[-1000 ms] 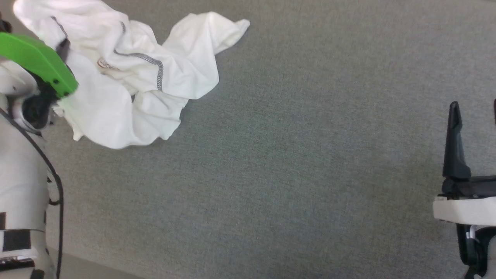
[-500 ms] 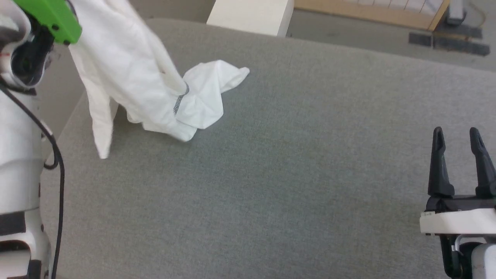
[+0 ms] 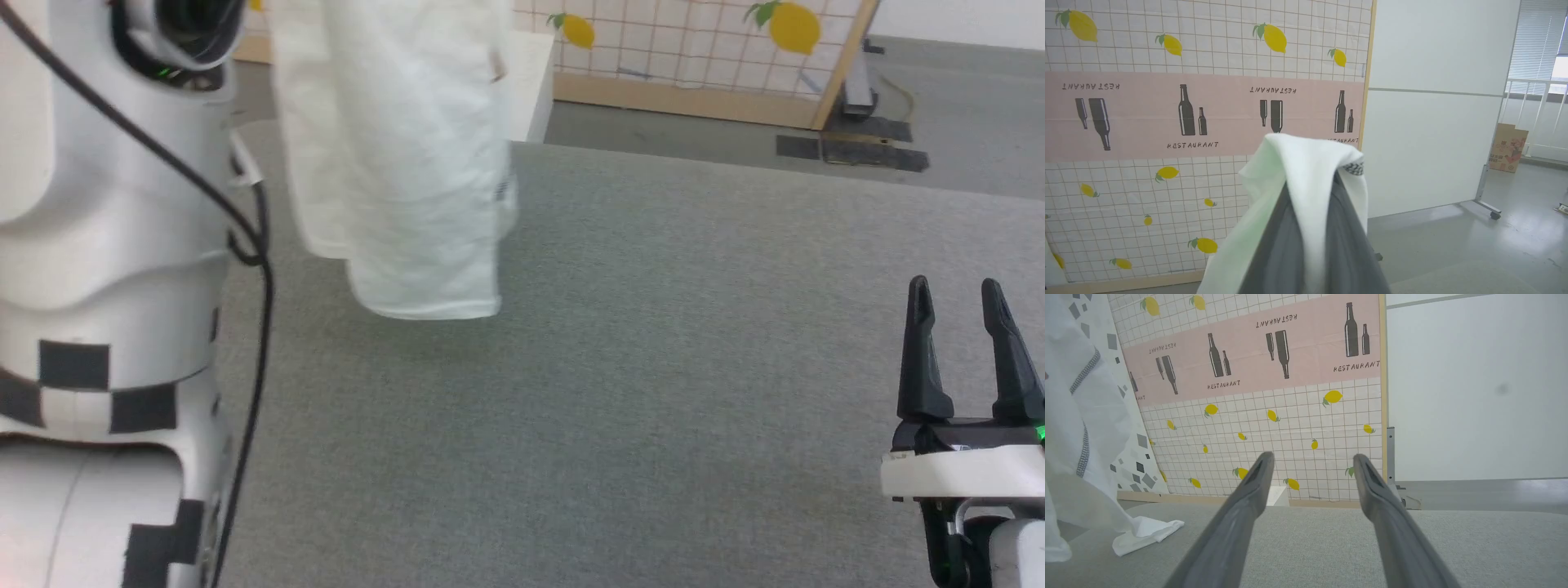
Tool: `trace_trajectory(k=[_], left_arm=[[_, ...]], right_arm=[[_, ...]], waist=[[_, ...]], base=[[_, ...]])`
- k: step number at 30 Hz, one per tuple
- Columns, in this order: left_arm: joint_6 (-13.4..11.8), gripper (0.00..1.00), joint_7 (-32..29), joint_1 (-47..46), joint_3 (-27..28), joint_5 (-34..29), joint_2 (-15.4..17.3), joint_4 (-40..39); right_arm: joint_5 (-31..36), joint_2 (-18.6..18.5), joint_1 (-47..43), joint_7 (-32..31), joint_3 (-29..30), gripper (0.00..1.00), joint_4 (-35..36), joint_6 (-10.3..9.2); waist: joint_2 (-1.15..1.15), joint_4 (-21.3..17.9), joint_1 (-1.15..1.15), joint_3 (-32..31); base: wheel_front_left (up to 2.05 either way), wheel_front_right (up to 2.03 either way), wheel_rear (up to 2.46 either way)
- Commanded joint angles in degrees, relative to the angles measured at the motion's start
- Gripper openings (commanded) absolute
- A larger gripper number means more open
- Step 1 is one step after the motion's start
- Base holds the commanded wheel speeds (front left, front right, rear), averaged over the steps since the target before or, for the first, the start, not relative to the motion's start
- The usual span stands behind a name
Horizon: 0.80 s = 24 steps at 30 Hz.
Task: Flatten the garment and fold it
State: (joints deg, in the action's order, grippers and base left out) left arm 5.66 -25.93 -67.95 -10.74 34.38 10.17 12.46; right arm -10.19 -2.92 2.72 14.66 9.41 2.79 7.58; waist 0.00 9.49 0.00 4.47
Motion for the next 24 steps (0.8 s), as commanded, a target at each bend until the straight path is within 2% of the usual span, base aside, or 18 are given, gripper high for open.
trace_trajectory(k=[1, 7, 14, 19, 24], left_arm=[[-0.33, 0.00, 0.82, -1.83, -0.38, 0.62, -1.44, -0.21], [-0.59, 0.00, 2.62, -5.24, -2.10, 3.78, -5.74, -0.37], [-1.53, 0.00, 4.67, -6.98, -7.70, 9.65, -7.21, -2.50], [-4.72, 0.00, 8.19, -8.67, -14.59, 17.26, -7.27, -4.94], [-7.39, 0.00, 11.55, -8.49, -21.10, 22.20, -7.28, -5.91]], right_arm=[[-0.33, 0.03, -0.40, 0.33, -0.26, 1.00, -0.05, -0.09], [-0.69, 0.04, -0.25, 0.33, -0.86, 1.00, -0.29, -0.09], [-1.17, 0.04, 0.17, 0.33, -1.12, 1.00, -0.71, -0.09], [-1.61, 0.04, 0.58, 0.33, -0.93, 1.00, -1.00, -0.09], [-2.10, 0.04, 0.88, 0.33, -0.52, 1.00, -1.14, -0.09]], waist=[[0.00, -1.80, 0.00, -0.94], [0.00, -4.89, 0.00, -0.99], [0.00, -8.96, 0.00, -0.47], [0.00, -11.89, 0.00, 0.14], [0.00, -13.74, 0.00, 0.95]], base=[[0.00, 0.00, 0.00], [0.00, 0.00, 0.00], [0.00, 0.00, 0.00], [0.00, 0.00, 0.00], [0.00, 0.00, 0.00]])
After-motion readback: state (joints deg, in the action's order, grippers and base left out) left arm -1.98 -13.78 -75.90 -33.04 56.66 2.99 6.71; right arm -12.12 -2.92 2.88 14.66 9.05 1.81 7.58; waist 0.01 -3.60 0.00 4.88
